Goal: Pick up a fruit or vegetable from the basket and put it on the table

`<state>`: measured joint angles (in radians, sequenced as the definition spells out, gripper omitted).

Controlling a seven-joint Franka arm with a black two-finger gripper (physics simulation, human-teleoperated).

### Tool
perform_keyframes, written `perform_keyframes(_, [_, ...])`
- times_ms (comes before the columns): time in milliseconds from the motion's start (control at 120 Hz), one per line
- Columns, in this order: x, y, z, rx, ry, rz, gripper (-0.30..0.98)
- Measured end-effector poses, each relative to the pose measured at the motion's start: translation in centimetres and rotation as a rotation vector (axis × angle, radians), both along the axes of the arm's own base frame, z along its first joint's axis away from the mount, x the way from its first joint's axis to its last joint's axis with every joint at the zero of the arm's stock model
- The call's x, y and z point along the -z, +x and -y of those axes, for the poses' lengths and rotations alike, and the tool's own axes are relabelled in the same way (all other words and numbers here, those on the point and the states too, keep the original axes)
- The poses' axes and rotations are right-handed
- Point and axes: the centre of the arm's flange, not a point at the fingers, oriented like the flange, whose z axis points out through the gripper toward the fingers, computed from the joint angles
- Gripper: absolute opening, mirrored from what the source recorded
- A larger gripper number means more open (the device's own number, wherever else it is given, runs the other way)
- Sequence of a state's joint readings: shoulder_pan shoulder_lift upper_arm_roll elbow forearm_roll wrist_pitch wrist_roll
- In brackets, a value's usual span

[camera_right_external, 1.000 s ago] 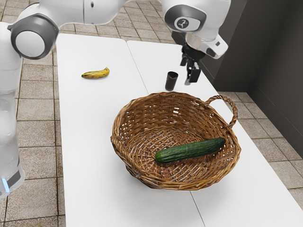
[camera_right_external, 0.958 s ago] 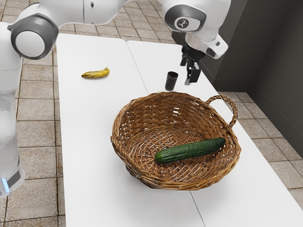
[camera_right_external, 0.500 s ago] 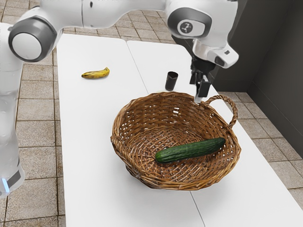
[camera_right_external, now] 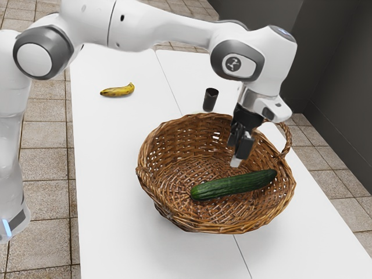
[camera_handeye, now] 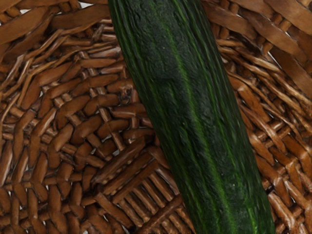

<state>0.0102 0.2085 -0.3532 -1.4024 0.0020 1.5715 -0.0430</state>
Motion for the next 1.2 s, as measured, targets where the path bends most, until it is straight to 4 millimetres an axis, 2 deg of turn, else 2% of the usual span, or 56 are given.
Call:
perform_keyframes(83, [0.6, -0.1, 0.3, 0.009, -0.011, -0.017, 0.69])
perform_keyframes(233, [1.8, -0.5, 2.4, 0.058, -0.026, -0.043, 0.69])
perform_keyframes(492, [5.7, 0.4, 2.6, 0.081, -0.028, -0.115, 0.69])
perform_keyframes(808, [6.8, 0.5, 3.9, 0.124, -0.036, -0.122, 0.69])
perform_keyframes(1200, [8.4, 1.7, 3.4, 0.129, -0.028, -0.114, 0.69])
